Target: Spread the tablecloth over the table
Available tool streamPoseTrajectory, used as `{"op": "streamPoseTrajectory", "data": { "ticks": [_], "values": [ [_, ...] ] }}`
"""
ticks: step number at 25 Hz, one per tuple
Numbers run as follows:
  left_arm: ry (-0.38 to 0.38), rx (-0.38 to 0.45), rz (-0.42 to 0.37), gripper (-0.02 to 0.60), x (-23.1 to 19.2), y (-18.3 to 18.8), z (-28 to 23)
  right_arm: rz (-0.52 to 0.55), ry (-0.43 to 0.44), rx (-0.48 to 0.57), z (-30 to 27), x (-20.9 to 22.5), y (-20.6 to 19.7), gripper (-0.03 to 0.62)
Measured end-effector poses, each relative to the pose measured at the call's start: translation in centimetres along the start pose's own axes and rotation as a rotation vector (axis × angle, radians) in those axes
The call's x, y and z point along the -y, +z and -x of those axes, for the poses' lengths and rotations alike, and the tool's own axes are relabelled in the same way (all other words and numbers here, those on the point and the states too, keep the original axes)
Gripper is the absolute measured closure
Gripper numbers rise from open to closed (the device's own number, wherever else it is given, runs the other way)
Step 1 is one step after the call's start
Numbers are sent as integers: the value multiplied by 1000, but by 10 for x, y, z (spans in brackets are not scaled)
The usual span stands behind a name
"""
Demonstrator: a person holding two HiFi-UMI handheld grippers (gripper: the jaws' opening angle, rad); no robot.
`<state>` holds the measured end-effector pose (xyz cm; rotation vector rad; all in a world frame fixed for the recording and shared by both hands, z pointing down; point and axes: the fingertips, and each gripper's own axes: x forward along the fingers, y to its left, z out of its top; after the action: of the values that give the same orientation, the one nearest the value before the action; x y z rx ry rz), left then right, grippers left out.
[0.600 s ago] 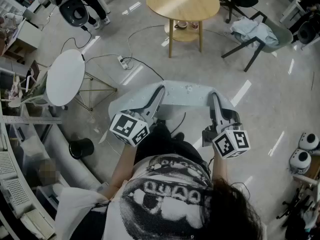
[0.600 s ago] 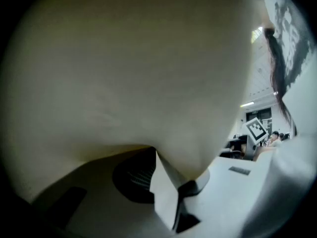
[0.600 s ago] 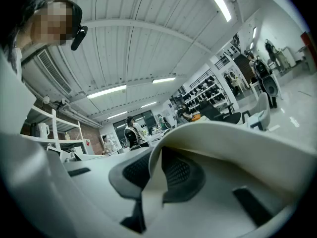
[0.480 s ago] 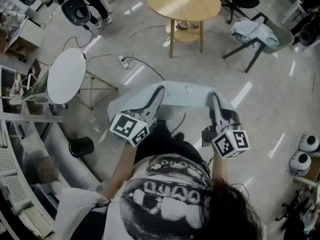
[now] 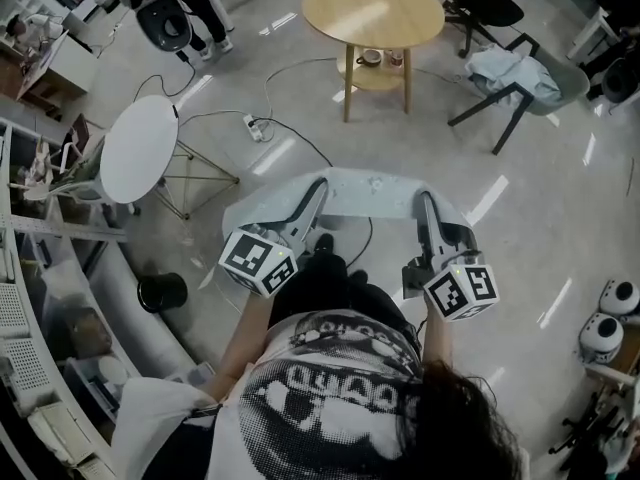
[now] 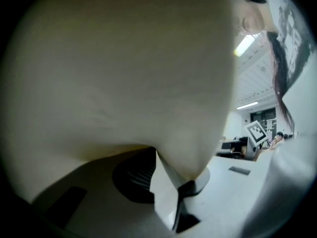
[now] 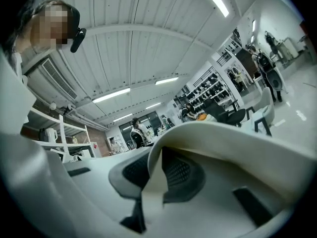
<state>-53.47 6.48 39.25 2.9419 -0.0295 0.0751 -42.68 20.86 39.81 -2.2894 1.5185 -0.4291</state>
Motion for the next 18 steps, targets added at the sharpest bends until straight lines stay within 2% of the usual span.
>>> {"op": "streamPoseTrajectory", "data": {
  "ticks": [10,18],
  "values": [
    [-10,-29,-9,529,-11,-2,-24,-42,-9,5,-17,19,0,553],
    [-14,-62,6,529,-63,-8,-82,-42,-33,-35,-85,53,4,553]
  ]
}}
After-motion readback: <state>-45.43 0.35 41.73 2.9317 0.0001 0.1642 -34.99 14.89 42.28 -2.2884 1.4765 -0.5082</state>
